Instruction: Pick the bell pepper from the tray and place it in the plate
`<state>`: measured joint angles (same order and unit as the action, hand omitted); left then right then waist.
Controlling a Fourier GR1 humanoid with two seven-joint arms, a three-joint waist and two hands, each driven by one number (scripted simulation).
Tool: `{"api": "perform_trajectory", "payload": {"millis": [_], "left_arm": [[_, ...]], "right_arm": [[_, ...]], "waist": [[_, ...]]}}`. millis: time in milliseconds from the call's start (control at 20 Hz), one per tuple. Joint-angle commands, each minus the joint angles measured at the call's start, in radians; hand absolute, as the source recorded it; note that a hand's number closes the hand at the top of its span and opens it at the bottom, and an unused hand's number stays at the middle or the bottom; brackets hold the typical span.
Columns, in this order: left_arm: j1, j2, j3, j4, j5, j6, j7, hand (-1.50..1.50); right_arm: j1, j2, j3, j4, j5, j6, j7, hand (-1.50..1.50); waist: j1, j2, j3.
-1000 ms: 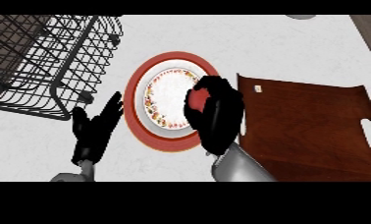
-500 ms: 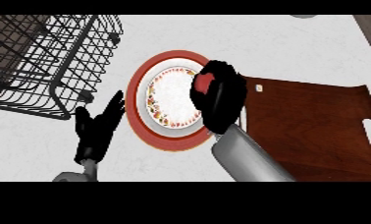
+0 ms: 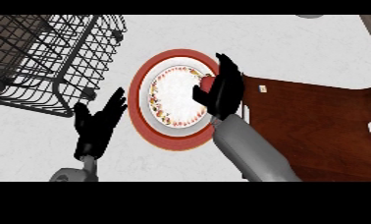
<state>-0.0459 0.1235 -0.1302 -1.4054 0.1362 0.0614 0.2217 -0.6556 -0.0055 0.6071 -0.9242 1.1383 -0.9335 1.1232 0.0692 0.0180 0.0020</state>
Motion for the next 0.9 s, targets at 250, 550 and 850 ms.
{"api": "perform_trajectory", "payload": {"millis": [250, 550, 850], "left_arm": [[-0.006, 0.002, 0.035, 0.043, 0.006, 0.002, -0.028, 0.0], [0.053, 0.002, 0.014, -0.006, -0.011, 0.005, -0.02, 0.0], [0.062, 0.031, 0.044, -0.077, 0.017, 0.004, 0.063, 0.0]], "right_arm": [[-0.025, 0.005, 0.036, 0.037, -0.207, -0.407, -0.169, -1.5], [-0.004, 0.005, 0.007, -0.018, -0.314, -0.466, -0.251, -1.5], [0.236, -0.049, 0.188, -0.374, -0.444, -0.44, -0.349, -1.5]], "waist": [[-0.02, -0.001, 0.0], [-0.045, -0.013, -0.001], [-0.066, -0.02, 0.0]]}}
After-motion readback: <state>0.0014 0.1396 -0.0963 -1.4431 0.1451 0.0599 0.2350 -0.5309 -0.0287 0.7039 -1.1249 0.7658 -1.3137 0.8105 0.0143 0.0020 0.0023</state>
